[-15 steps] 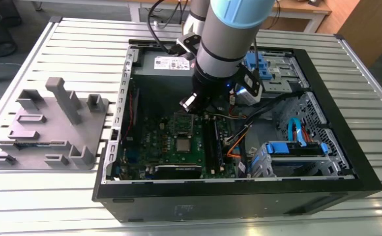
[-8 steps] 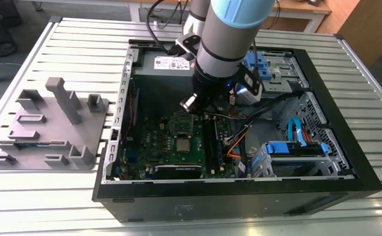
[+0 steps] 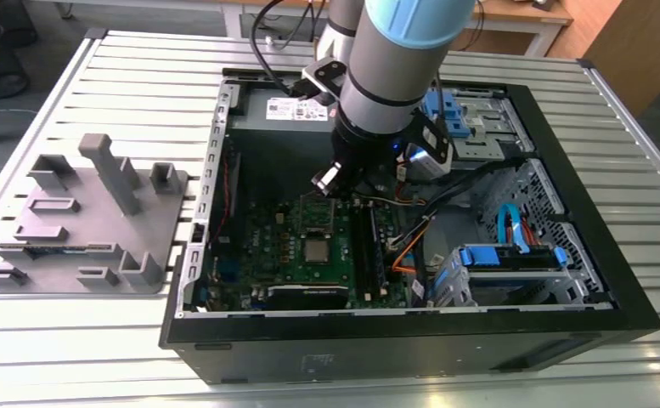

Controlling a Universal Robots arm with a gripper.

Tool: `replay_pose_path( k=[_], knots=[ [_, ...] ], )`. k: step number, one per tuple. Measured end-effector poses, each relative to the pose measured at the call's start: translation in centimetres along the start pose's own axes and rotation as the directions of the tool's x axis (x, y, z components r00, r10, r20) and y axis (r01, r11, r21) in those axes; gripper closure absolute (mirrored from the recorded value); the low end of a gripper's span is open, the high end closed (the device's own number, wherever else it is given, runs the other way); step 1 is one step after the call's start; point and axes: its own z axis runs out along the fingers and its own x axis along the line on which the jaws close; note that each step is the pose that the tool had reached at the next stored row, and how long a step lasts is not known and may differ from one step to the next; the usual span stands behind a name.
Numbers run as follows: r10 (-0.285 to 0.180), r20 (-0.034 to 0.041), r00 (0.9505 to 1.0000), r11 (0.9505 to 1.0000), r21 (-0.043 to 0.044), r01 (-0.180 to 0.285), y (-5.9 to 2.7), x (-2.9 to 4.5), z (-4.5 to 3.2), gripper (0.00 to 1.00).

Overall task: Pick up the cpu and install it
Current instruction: 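Close the cpu cover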

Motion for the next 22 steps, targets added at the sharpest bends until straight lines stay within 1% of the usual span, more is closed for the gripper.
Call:
replay_pose_path(
  k=[8,14,17,22],
  knots=[
    [-0.002,-0.0002,1.0000,1.0000,-0.0001,0.002,0.08,-0.02,-0.52,0.89],
    [-0.003,-0.0004,1.0000,1.0000,-0.0002,0.003,0.08,-0.02,-0.54,0.89],
    [-0.027,-0.0042,0.9996,0.9996,-0.0013,0.027,0.08,-0.02,-0.55,0.89],
    [-0.053,-0.0079,0.9986,0.9986,-0.0026,0.053,0.11,-0.03,-0.74,0.89]
  ],
)
